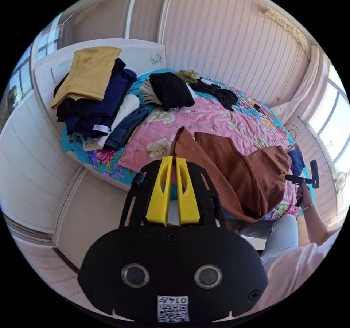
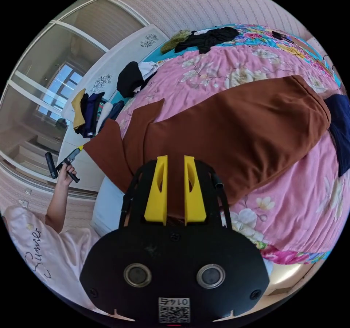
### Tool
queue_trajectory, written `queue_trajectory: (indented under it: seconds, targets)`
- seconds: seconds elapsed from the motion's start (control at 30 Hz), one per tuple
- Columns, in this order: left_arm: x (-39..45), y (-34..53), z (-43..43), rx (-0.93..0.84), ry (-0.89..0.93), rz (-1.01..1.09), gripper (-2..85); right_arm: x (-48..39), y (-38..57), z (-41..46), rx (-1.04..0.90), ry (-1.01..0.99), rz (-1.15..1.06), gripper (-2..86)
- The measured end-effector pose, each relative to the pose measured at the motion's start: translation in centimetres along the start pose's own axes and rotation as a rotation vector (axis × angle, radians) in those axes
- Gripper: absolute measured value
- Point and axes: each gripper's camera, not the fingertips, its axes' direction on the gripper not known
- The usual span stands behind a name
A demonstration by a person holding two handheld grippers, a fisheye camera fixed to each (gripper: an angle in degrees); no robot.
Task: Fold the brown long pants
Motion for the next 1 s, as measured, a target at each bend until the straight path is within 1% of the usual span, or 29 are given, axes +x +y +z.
queue_trajectory:
  seconds: [0.03, 0.1, 0.2, 0.27, 0.33, 0.37, 0.4, 0.47, 0.53, 0.57, 0.6, 0.63, 0.67, 0.73, 0.77, 0.8, 0.83, 0.87, 0.93, 0.97, 1.0]
  targets:
    - [-1.0, 0.4, -0.5, 0.019, -0.032, -0.026, -0.9, -0.4, -2.0, 1.0, -0.019, -0.02, -0.009, 8.2]
    - [-2.0, 0.8, -1.0, 0.026, -0.039, -0.06, -0.9, -1.6, -4.7, 2.6, -0.03, -0.078, -0.042, 8.8]
    - [-1.5, 0.9, -0.4, 0.024, -0.052, -0.03, -0.5, -5.1, -8.3, 6.6, -0.095, -0.116, -0.121, 10.0]
    - [-0.3, 0.5, 1.2, 0.011, -0.063, -0.007, 0.3, -6.9, -9.7, 9.5, -0.157, -0.091, -0.155, 10.9]
    - [1.5, -0.3, 4.4, -0.004, -0.041, 0.024, 4.3, -8.3, -10.5, 12.6, -0.266, -0.071, -0.186, 10.7]
    - [1.9, -0.5, 5.5, -0.014, -0.034, 0.032, 4.8, -8.4, -10.5, 12.8, -0.277, -0.041, -0.192, 10.5]
    - [2.8, -1.0, 8.1, -0.063, -0.011, 0.051, 5.7, -8.6, -10.1, 12.2, -0.261, 0.022, -0.218, 7.4]
    - [4.6, -1.8, 12.3, -0.181, 0.059, 0.092, 6.0, -7.9, -9.5, 9.2, -0.202, -0.013, -0.238, 3.8]
    - [8.1, -2.8, 16.8, -0.319, 0.137, 0.192, 5.3, -4.8, -8.3, 3.0, -0.111, -0.228, -0.2, 1.7]
    - [9.1, -3.0, 17.7, -0.339, 0.126, 0.236, 5.0, -3.9, -7.7, 1.2, -0.072, -0.257, -0.178, 1.5]
    - [11.2, -3.0, 19.2, -0.364, 0.071, 0.337, 3.6, -2.0, -6.1, -3.0, 0.021, -0.266, -0.144, 1.1]
    - [13.1, -2.9, 20.7, -0.4, 0.016, 0.425, 1.5, 0.0, -4.0, -7.8, 0.127, -0.233, -0.114, 0.9]
    - [13.9, -2.8, 21.3, -0.418, -0.006, 0.455, 1.0, 1.0, -2.7, -10.5, 0.187, -0.217, -0.091, 0.8]
    - [16.3, -2.6, 22.6, -0.423, -0.077, 0.513, -0.5, 6.2, 4.2, -21.4, 0.445, -0.198, 0.04, 0.6]
    - [16.7, -2.5, 22.7, -0.419, -0.088, 0.521, -0.6, 7.4, 6.4, -24.1, 0.515, -0.184, 0.079, 0.6]
    - [17.2, -2.3, 22.9, -0.403, -0.096, 0.515, -0.8, 9.7, 11.2, -29.0, 0.648, -0.137, 0.159, 0.6]
    - [17.3, -2.2, 22.9, -0.378, -0.086, 0.482, -0.9, 11.5, 16.3, -33.3, 0.768, -0.05, 0.25, 0.6]
    - [17.3, -2.2, 22.8, -0.364, -0.078, 0.46, -0.9, 12.1, 18.9, -35.2, 0.819, 0.014, 0.297, 0.6]
    - [17.0, -2.2, 22.2, -0.321, 0.016, 0.369, -0.9, 13.6, 28.1, -40.2, 0.925, 0.305, 0.526, 0.6]
    - [16.9, -2.3, 21.8, -0.303, 0.047, 0.348, -0.9, 14.0, 30.0, -40.9, 0.937, 0.353, 0.587, 0.6]
    - [16.9, -2.5, 21.0, -0.256, 0.079, 0.315, -0.9, 14.7, 33.2, -41.7, 0.946, 0.444, 0.692, 0.7]
